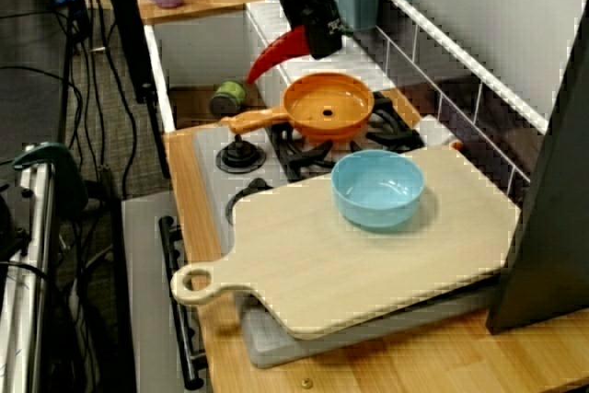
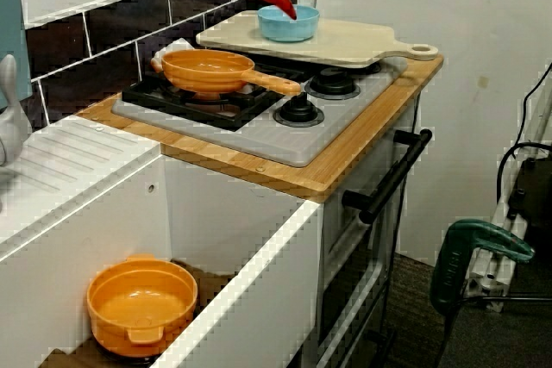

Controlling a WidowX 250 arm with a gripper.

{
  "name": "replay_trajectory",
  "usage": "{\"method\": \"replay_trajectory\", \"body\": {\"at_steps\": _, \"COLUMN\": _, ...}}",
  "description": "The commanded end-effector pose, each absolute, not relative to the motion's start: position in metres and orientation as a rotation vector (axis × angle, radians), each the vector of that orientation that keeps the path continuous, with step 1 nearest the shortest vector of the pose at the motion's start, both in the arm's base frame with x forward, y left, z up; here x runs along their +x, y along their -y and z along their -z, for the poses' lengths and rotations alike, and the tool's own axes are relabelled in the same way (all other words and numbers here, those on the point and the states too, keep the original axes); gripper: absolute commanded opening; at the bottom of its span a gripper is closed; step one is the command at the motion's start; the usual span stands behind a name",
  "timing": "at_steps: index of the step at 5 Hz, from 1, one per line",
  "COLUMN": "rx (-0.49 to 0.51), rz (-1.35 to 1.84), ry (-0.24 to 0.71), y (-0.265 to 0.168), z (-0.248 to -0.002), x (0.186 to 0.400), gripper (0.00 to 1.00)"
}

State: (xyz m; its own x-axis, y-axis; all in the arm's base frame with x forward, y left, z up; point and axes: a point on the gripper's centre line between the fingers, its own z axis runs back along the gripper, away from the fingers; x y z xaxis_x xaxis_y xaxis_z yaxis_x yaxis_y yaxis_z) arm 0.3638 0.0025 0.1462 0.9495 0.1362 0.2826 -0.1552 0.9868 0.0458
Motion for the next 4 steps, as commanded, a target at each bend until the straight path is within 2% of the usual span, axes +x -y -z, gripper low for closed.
{"method": "replay_trajectory", "body": {"at_steps": 1, "rx": 0.090, "rz": -0.163, "ry": 0.305, "y": -0.027, "z": -0.142, "x": 0.375, "gripper": 0.00}}
{"method": "replay_trajectory", "body": {"at_steps": 4, "rx": 0.116, "rz": -0.166, "ry": 0.279, "y": -0.034, "z": -0.128, "x": 0.390, "gripper": 0.00}}
